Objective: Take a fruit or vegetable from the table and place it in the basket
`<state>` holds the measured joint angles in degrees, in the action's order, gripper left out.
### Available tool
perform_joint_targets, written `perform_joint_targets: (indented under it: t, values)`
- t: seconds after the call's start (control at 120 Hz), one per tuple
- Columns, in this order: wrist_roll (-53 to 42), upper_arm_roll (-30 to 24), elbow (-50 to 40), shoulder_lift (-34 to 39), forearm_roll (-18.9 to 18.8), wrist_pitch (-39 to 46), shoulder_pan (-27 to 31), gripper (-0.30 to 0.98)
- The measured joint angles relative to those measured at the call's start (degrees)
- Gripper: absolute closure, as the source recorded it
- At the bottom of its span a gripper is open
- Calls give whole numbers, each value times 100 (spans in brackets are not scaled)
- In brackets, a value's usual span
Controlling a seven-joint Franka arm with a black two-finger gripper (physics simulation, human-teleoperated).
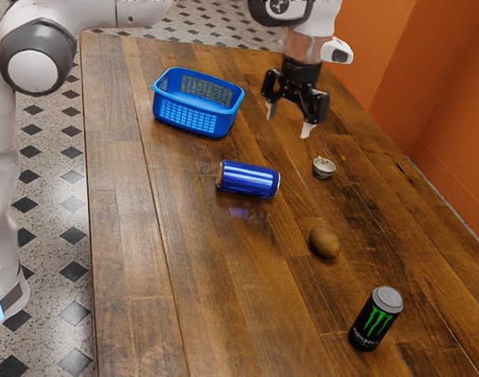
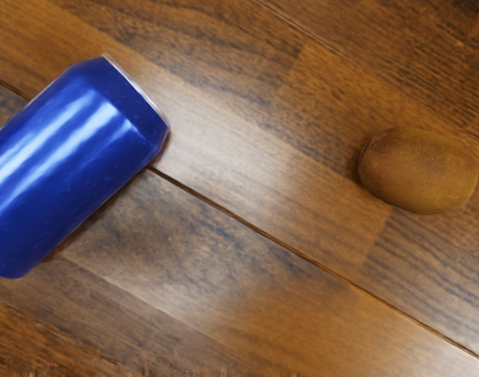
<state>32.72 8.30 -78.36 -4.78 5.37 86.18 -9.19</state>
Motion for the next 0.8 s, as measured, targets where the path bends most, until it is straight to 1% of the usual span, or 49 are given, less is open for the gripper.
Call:
perform_joint_targets:
  t: [0.117, 0.167, 0.217, 0.333, 0.417, 0.475, 0.55, 0.6, 0.667, 0.717, 0.758, 0.8]
  values:
    - [1732, -14, 49, -47, 126, -92, -197, 0]
    - [2160, -159, 52, -15, 146, -120, -159, 0]
    - [2373, -204, 52, 60, 156, -144, -212, 0]
    - [2354, -201, 26, -86, 237, -182, -160, 0]
    - [2122, -220, 79, -445, 333, -194, -52, 0]
    - [1881, -404, 491, -884, 362, -196, -19, 0]
    - [1483, -586, 674, -1060, 354, -183, -85, 0]
    - [1178, -786, 706, -1044, 148, -173, -79, 0]
    - [754, -1187, 725, -1063, -462, -162, -79, 0]
    - [411, -1533, 721, -1143, -788, -141, 13, 0]
    - [83, -1893, 652, -1170, -967, -59, 231, 0]
    - [-239, -2094, 438, -1087, -1044, 31, 374, 0]
